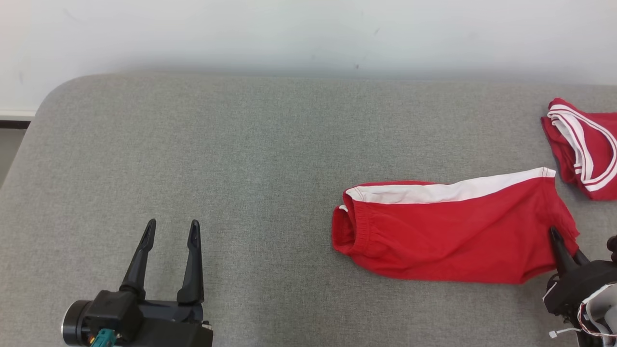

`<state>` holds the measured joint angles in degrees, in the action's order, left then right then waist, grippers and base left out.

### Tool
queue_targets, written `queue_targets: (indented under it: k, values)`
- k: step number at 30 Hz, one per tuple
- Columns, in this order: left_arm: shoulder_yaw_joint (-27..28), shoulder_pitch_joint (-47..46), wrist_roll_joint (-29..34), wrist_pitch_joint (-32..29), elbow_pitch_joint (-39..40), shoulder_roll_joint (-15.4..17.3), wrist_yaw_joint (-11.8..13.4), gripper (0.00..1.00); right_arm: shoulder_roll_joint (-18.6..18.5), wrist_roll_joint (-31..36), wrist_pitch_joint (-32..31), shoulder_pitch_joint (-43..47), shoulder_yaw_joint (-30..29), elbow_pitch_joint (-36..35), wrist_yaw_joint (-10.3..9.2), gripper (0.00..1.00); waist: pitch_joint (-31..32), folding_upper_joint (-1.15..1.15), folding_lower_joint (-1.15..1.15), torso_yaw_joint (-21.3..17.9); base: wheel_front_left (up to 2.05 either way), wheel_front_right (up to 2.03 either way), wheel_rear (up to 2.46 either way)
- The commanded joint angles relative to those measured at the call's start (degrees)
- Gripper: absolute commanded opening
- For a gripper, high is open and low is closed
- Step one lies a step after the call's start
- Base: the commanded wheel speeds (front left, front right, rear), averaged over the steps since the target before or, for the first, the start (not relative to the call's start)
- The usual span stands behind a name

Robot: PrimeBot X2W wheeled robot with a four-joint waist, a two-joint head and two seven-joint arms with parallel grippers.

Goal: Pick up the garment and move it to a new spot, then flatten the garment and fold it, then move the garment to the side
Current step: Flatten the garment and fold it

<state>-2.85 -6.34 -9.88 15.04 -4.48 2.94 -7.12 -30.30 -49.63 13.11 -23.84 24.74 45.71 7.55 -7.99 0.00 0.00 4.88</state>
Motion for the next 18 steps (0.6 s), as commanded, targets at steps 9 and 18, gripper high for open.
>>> queue_targets:
  k: [9, 18]
  values:
    - [0.54, 1.39, -0.21, 0.17, 0.56, -0.08, -0.33, 1.00, 1.33, 6.35, 0.70, 2.68, -3.01, -10.06, -0.17, 0.00, 0.84, 0.00, 0.00, -0.45, 0.00, 0.00, 0.00]
    - [-0.52, 0.15, -1.05, 0.17, 0.91, -0.08, -0.12, 1.00, 7.21, 15.54, -6.68, 7.94, -4.71, -28.07, -0.17, 0.00, -0.23, 0.00, 0.00, 0.82, 0.00, 0.00, 0.00]
